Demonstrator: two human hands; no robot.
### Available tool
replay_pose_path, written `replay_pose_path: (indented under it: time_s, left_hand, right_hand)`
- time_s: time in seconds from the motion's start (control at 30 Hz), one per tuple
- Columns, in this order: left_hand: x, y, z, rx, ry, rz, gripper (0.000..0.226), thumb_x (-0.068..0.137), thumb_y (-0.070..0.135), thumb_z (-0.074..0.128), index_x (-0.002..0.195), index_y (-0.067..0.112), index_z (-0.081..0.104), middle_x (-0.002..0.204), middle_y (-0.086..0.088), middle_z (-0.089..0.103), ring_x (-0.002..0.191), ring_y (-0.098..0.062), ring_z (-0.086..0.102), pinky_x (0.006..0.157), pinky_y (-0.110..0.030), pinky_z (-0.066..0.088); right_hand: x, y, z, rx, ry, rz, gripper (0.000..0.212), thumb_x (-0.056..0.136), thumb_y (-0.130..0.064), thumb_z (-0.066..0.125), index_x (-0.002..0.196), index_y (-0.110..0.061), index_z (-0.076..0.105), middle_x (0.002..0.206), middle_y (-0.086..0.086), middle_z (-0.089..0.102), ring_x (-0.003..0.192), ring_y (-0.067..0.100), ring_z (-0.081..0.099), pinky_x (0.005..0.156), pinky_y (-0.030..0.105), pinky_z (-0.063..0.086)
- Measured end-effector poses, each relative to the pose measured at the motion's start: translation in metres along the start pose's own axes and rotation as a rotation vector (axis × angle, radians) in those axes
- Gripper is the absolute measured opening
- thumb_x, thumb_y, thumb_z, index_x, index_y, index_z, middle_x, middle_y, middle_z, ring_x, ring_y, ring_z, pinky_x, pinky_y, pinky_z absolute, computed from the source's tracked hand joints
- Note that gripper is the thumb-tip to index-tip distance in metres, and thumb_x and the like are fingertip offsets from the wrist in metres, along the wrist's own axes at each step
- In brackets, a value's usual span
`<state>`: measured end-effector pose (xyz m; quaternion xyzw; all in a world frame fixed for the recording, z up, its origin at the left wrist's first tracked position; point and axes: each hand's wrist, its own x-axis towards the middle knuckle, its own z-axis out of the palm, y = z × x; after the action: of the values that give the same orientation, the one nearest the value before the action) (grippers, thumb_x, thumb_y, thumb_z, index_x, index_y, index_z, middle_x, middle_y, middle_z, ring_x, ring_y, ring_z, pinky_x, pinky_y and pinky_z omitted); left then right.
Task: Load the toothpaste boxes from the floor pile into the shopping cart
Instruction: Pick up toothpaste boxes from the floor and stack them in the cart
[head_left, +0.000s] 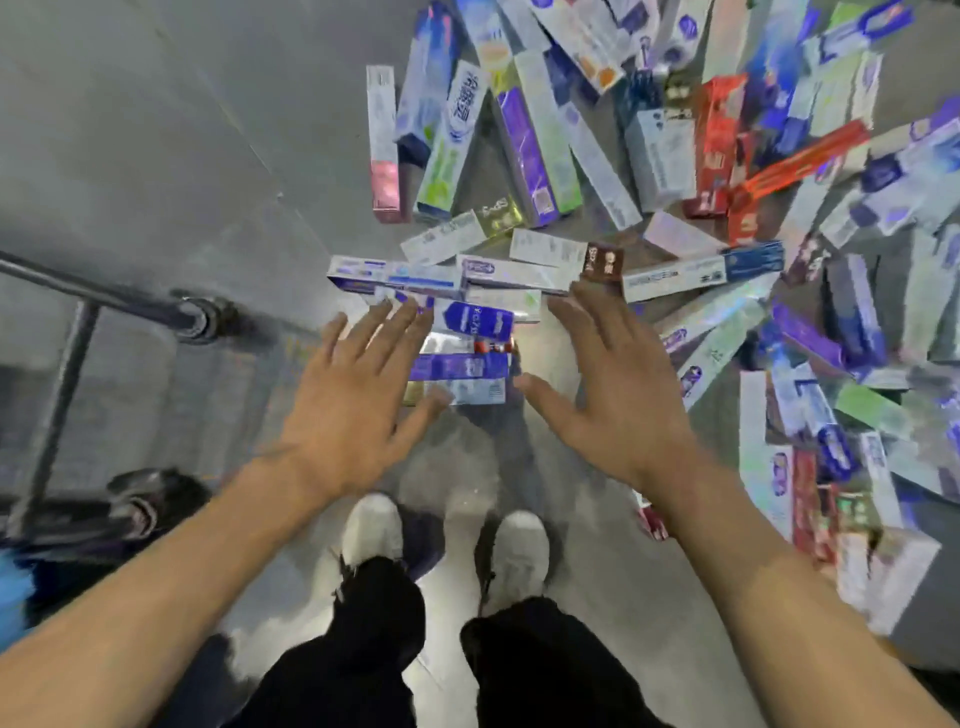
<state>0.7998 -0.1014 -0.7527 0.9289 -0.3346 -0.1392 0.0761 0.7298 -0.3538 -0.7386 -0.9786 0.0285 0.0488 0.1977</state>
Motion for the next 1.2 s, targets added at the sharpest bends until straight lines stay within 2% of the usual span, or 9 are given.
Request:
replay_pose_path:
  time_s: [0.23,0.43,0.57,0.67,0.77,0.9,1.03,1.13,1.2]
  left_hand:
    - [0.017,-0.054,0.16,0.032,0.046,0.012,0.075,0.097,0.059,0.036,0.151,0.007,0.043,0.159,-0.013,0.039,0.147,-0.032,0.037,0.119,-0.056,0.027]
    - [0.023,-0.089,0.242,0.033,0.087,-0.008,0.076,0.098,0.058,0.034,0.154,0.007,0.039,0.162,-0.012,0.034,0.149,-0.031,0.033,0.118,-0.057,0.027]
    - [0.028,-0.097,0.267,0.021,0.142,0.008,0.077,0.097,0.059,0.036,0.154,0.007,0.038,0.162,-0.013,0.034,0.149,-0.031,0.033,0.118,-0.057,0.028]
    - [0.027,-0.097,0.274,0.033,0.157,0.053,0.073,0.098,0.057,0.039,0.149,0.006,0.045,0.157,-0.015,0.042,0.145,-0.034,0.04,0.117,-0.055,0.031]
    - [0.027,-0.093,0.273,0.035,0.151,0.076,0.067,0.098,0.054,0.043,0.139,0.004,0.055,0.14,-0.018,0.056,0.126,-0.039,0.053,0.106,-0.051,0.041]
    - [0.033,-0.079,0.269,0.041,0.142,0.025,0.064,0.094,0.058,0.043,0.132,0.009,0.06,0.119,-0.014,0.061,0.106,-0.037,0.056,0.091,-0.046,0.046]
    - [0.05,-0.071,0.269,0.03,0.094,0.044,0.064,0.091,0.064,0.041,0.12,0.011,0.063,0.103,-0.012,0.06,0.092,-0.034,0.056,0.079,-0.042,0.045]
    - [0.053,-0.065,0.268,-0.028,0.005,0.04,0.061,0.093,0.066,0.042,0.118,0.013,0.056,0.107,-0.011,0.061,0.098,-0.033,0.057,0.082,-0.041,0.044]
    - [0.05,-0.063,0.269,-0.1,-0.098,-0.001,0.05,0.094,0.065,0.05,0.115,0.02,0.046,0.113,-0.008,0.063,0.098,-0.028,0.058,0.076,-0.037,0.042]
  right_hand:
    - [-0.002,0.044,0.164,-0.008,-0.013,-0.049,0.073,0.092,-0.06,0.05,0.145,-0.009,0.05,0.154,0.018,0.042,0.139,0.04,0.043,0.111,0.054,0.037]
    - [-0.001,0.068,0.241,-0.011,-0.009,-0.095,0.078,0.092,-0.065,0.047,0.15,-0.013,0.045,0.156,0.013,0.041,0.141,0.035,0.041,0.114,0.052,0.034]
    - [-0.001,0.078,0.264,-0.052,0.027,-0.108,0.079,0.091,-0.064,0.049,0.15,-0.012,0.044,0.159,0.012,0.037,0.144,0.035,0.038,0.113,0.053,0.034]
    - [-0.006,0.082,0.271,-0.035,0.033,-0.124,0.077,0.091,-0.062,0.052,0.149,-0.012,0.045,0.159,0.011,0.038,0.143,0.035,0.039,0.113,0.053,0.035]
    - [-0.013,0.08,0.268,-0.041,0.016,-0.082,0.077,0.09,-0.065,0.05,0.148,-0.015,0.044,0.158,0.009,0.039,0.142,0.03,0.04,0.113,0.05,0.036]
    - [-0.025,0.077,0.259,-0.065,0.021,-0.048,0.079,0.091,-0.067,0.045,0.149,-0.013,0.044,0.157,0.01,0.04,0.143,0.029,0.038,0.116,0.045,0.032]
    - [-0.027,0.079,0.259,-0.063,0.031,-0.038,0.08,0.091,-0.067,0.044,0.15,-0.012,0.042,0.156,0.01,0.041,0.143,0.028,0.038,0.115,0.044,0.032]
    - [-0.032,0.079,0.264,-0.063,0.036,-0.047,0.08,0.091,-0.068,0.042,0.149,-0.012,0.041,0.156,0.009,0.04,0.142,0.028,0.038,0.115,0.044,0.033]
    - [-0.036,0.078,0.267,-0.046,0.056,-0.055,0.079,0.091,-0.066,0.046,0.148,-0.011,0.043,0.155,0.01,0.042,0.14,0.028,0.041,0.114,0.043,0.033]
